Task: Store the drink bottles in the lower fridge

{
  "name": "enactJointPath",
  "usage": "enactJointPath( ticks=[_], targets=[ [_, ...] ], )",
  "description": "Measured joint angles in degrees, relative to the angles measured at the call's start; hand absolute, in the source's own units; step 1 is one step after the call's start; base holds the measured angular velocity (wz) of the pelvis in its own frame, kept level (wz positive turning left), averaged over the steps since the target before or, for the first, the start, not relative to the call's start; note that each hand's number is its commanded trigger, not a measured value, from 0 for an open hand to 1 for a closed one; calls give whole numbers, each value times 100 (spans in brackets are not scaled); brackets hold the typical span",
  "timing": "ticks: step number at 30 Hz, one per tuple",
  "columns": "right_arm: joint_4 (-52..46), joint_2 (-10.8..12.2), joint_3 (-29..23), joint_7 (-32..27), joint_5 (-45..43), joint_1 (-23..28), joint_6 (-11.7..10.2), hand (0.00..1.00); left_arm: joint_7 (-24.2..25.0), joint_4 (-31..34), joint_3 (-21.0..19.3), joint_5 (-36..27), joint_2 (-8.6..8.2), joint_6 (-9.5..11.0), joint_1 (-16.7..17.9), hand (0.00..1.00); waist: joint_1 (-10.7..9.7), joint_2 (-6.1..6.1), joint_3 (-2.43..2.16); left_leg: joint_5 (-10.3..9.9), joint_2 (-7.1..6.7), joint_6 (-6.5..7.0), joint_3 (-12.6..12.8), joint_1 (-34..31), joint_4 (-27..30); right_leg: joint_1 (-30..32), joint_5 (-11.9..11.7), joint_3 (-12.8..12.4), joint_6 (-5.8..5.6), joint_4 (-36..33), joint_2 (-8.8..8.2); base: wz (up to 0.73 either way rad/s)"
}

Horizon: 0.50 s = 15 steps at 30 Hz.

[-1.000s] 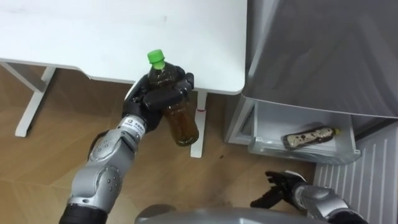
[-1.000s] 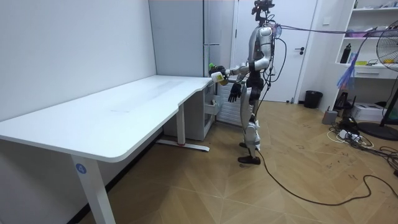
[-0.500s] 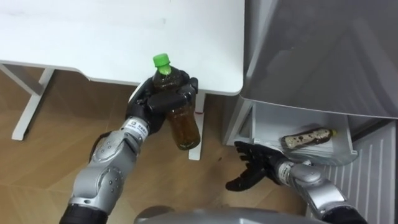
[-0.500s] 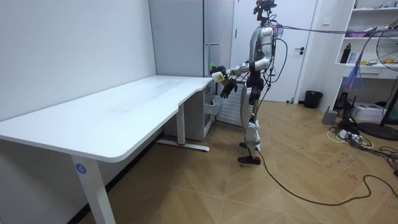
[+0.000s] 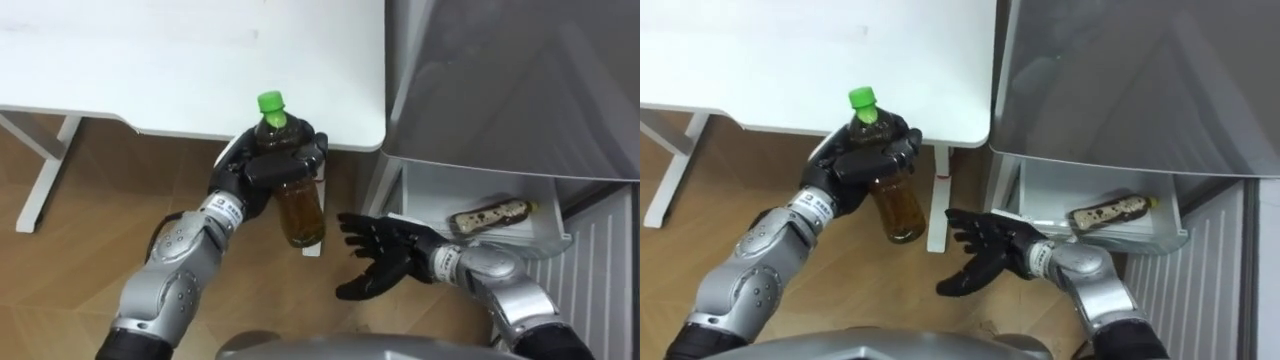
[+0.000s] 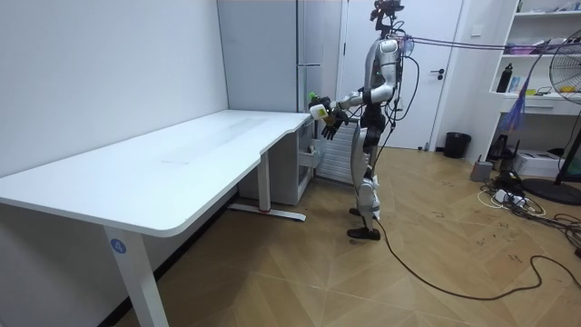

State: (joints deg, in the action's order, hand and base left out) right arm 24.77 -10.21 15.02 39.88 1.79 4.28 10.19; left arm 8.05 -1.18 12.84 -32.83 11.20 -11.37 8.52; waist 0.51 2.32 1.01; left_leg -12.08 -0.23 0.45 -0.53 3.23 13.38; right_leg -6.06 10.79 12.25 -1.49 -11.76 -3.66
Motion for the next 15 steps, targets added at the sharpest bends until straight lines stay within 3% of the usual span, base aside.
enactJointPath(
  ticks=[8, 15],
  targets=[
    [-319, -9, 50, 559, 361, 156, 184, 0, 387, -1, 253, 126, 51, -1, 7, 100, -2, 35, -17, 0, 0, 0, 13, -6, 0, 20, 0, -16, 0, 1, 1, -1],
    [-355, -95, 234, 752, 1206, 167, 246, 0, 566, -13, 441, 129, 139, 0, 19, 100, -3, 28, -15, -1, 25, -2, 54, 134, -79, -94, 0, -61, 1, 7, 23, -2]
  ],
)
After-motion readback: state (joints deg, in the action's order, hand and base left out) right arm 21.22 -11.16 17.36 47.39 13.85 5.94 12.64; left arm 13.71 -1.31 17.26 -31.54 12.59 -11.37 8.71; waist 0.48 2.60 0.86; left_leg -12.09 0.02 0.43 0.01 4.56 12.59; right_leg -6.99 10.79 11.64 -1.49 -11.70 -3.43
